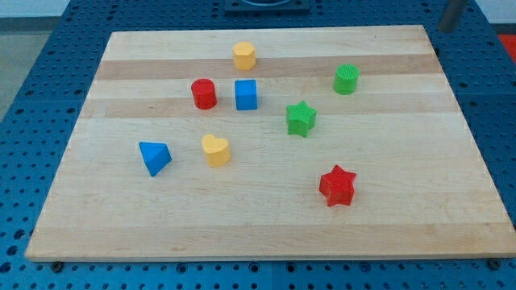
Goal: Push the green star to the green circle
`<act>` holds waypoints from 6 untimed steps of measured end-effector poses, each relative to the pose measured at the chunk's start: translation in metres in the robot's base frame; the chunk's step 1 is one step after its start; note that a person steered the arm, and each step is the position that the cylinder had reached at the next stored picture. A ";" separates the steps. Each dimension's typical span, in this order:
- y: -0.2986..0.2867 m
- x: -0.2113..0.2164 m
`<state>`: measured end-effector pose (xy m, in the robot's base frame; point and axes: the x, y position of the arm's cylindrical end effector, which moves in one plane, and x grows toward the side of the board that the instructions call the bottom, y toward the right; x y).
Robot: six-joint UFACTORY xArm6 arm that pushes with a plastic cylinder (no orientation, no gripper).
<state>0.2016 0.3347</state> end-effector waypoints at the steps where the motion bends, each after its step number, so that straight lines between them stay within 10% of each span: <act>1: 0.009 -0.005; 6: -0.007 0.052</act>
<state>0.2538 0.3273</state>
